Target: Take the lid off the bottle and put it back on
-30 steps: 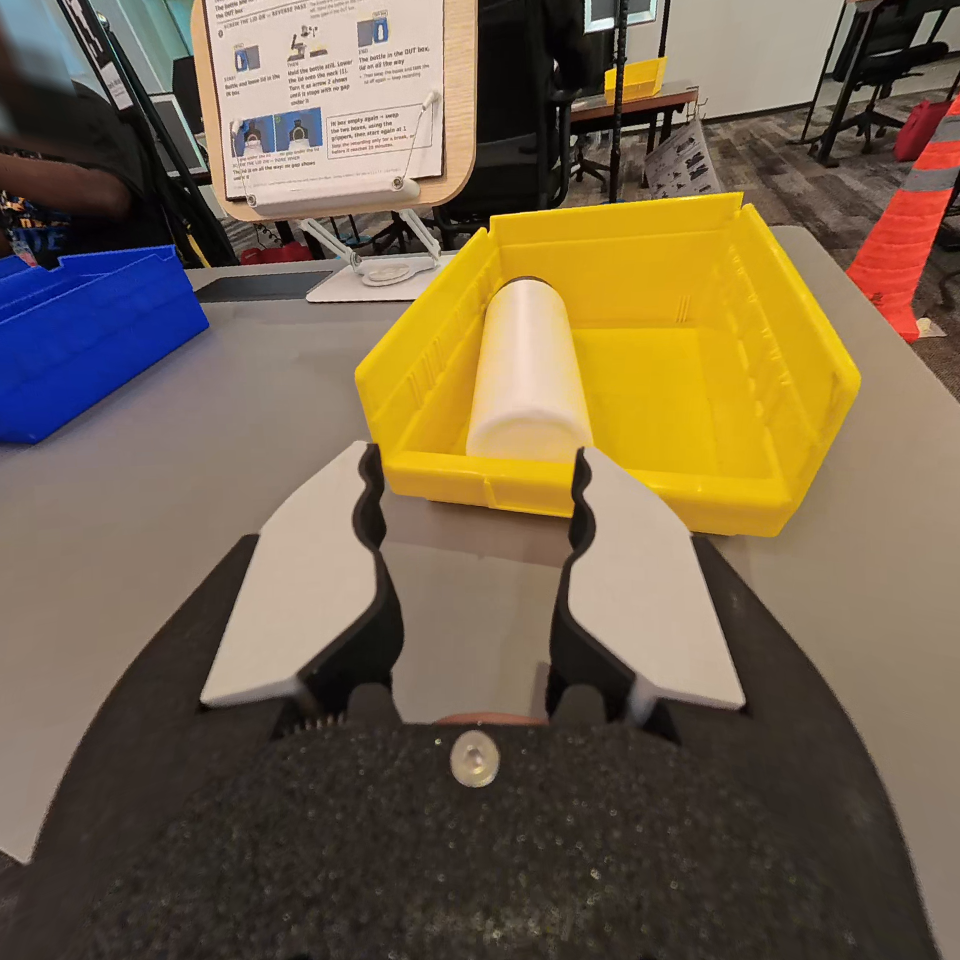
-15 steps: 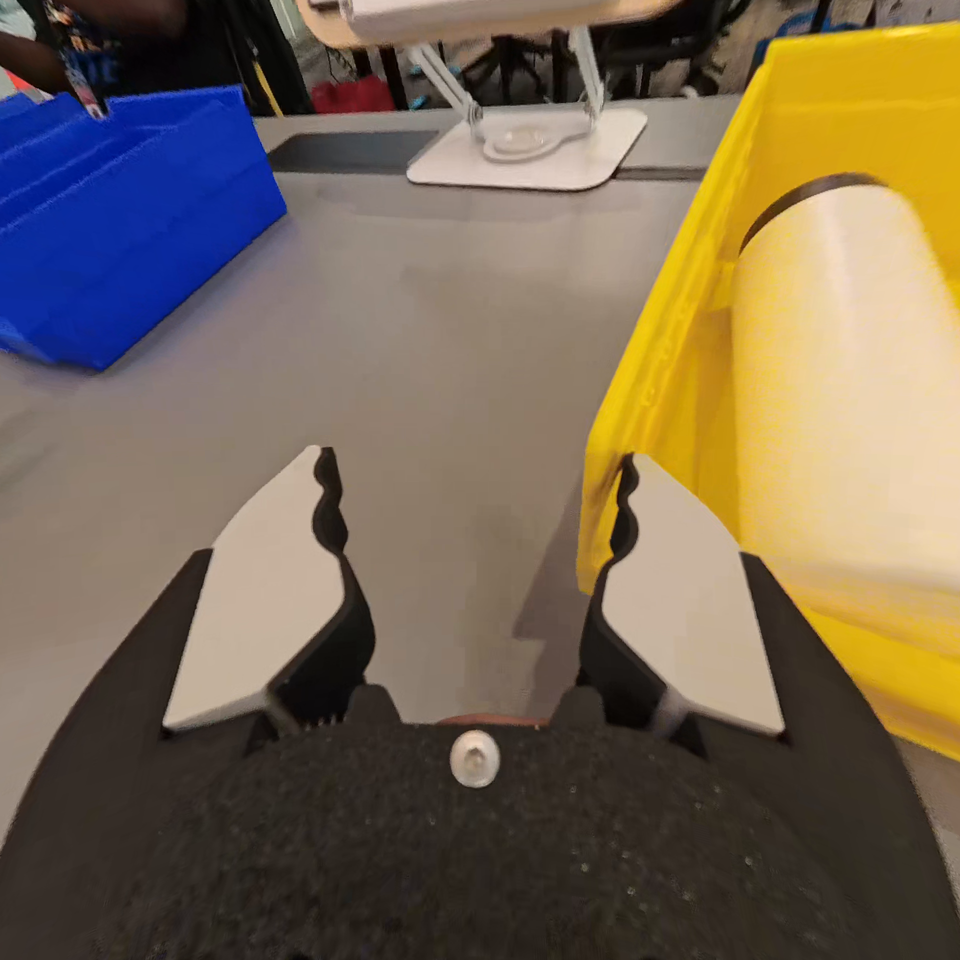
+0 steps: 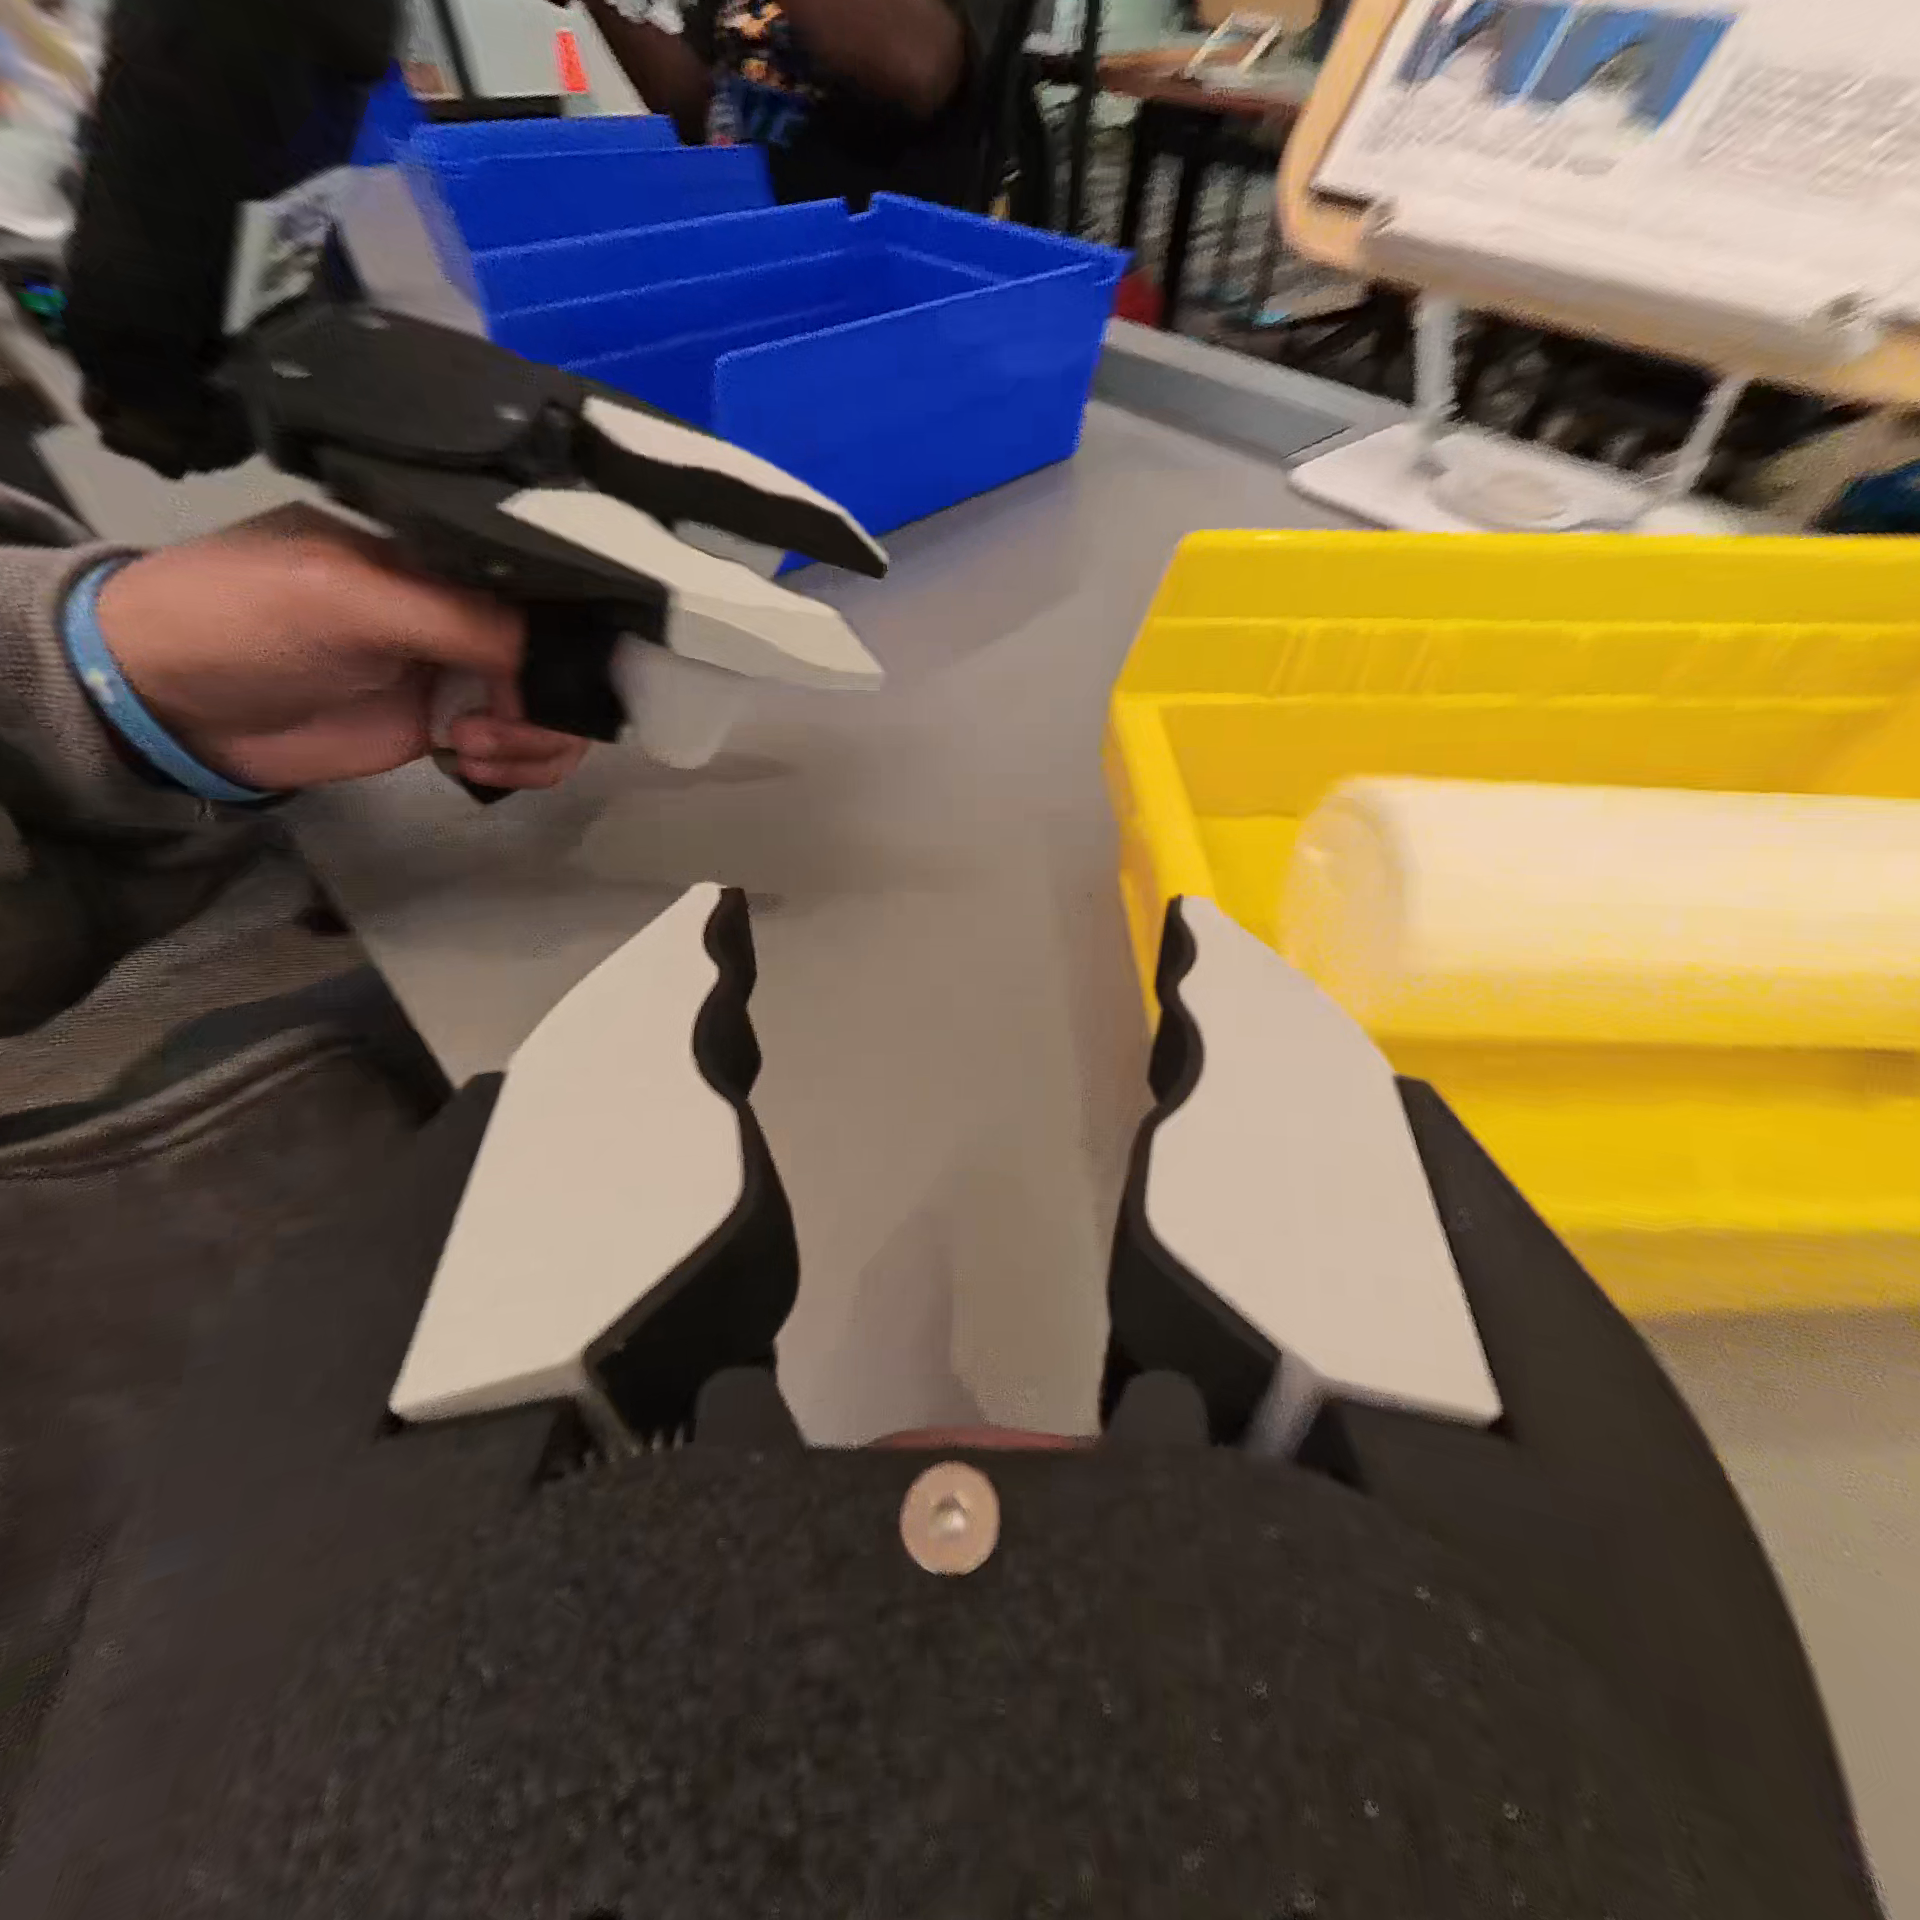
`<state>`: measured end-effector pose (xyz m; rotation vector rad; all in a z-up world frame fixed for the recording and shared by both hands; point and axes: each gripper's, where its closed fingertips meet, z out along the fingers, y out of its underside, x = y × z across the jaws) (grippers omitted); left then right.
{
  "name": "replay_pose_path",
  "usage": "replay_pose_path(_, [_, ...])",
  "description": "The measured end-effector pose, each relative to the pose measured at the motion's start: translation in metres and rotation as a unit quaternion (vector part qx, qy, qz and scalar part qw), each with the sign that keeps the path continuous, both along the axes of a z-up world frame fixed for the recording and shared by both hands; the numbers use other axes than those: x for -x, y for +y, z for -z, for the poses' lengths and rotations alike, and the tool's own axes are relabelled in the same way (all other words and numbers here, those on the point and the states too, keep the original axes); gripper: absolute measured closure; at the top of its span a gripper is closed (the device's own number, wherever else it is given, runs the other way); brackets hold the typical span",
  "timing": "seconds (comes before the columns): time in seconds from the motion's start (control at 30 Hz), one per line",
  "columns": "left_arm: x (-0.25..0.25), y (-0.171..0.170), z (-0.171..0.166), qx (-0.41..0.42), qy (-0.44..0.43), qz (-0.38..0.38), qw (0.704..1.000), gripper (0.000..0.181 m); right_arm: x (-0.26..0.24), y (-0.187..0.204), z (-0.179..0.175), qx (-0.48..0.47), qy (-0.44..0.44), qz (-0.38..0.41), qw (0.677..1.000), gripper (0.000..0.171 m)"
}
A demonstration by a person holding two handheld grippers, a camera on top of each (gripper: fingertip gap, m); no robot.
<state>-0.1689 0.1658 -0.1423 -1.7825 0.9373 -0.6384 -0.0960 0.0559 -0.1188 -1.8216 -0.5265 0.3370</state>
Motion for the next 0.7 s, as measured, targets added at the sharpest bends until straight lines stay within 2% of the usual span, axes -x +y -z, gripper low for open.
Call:
replay_pose_path(0.1, [-0.036,0.040,0.011,-0.007,0.043,-0.028,0.999,0.111,-0.031,-0.004,-0.004,-0.044,-0.039,0.091,0.994,0.100])
replay_pose_path(0.17, [-0.058,0.059,0.011,0.002,0.031,-0.015,0.999,0.115,-0.056,-0.004,0.003,-0.038,-0.050,0.154,0.986,0.100])
replay_pose_path(0.23, [-0.075,0.074,0.010,0.021,0.012,0.001,1.000,0.128,-0.072,-0.004,0.001,-0.062,-0.028,0.204,0.977,0.108])
replay_pose_path(0.27, [-0.082,0.075,0.012,0.037,0.008,0.022,0.999,0.145,-0.078,-0.005,0.003,-0.060,-0.021,0.226,0.972,0.105])
replay_pose_path(0.3, [-0.089,0.069,0.014,0.056,0.002,0.054,0.997,0.174,-0.083,-0.005,0.012,-0.037,-0.022,0.246,0.968,0.102])
replay_pose_path(0.37, [-0.090,0.067,0.015,0.051,0.011,0.052,0.997,0.178,-0.101,-0.004,0.029,0.014,-0.035,0.312,0.949,0.092])
replay_pose_path(0.43, [-0.090,0.065,0.015,0.032,0.039,0.034,0.998,0.179,-0.116,-0.007,0.037,0.040,-0.042,0.368,0.928,0.094])
replay_pose_path(0.53, [-0.093,0.052,0.015,0.048,0.037,0.016,0.998,0.179,-0.122,0.001,0.049,0.068,0.023,0.398,0.915,0.098])
replay_pose_path(0.57, [-0.094,0.046,0.015,0.038,0.040,0.016,0.998,0.179,-0.126,0.006,0.051,0.078,0.047,0.408,0.908,0.107])
replay_pose_path(0.6, [-0.094,0.042,0.014,0.030,0.045,0.015,0.998,0.179,-0.129,0.011,0.053,0.087,0.065,0.416,0.903,0.133])
replay_pose_path(0.7, [-0.087,0.034,0.010,0.013,0.049,-0.001,0.999,0.178,-0.143,0.015,0.053,0.094,0.087,0.445,0.886,0.152])
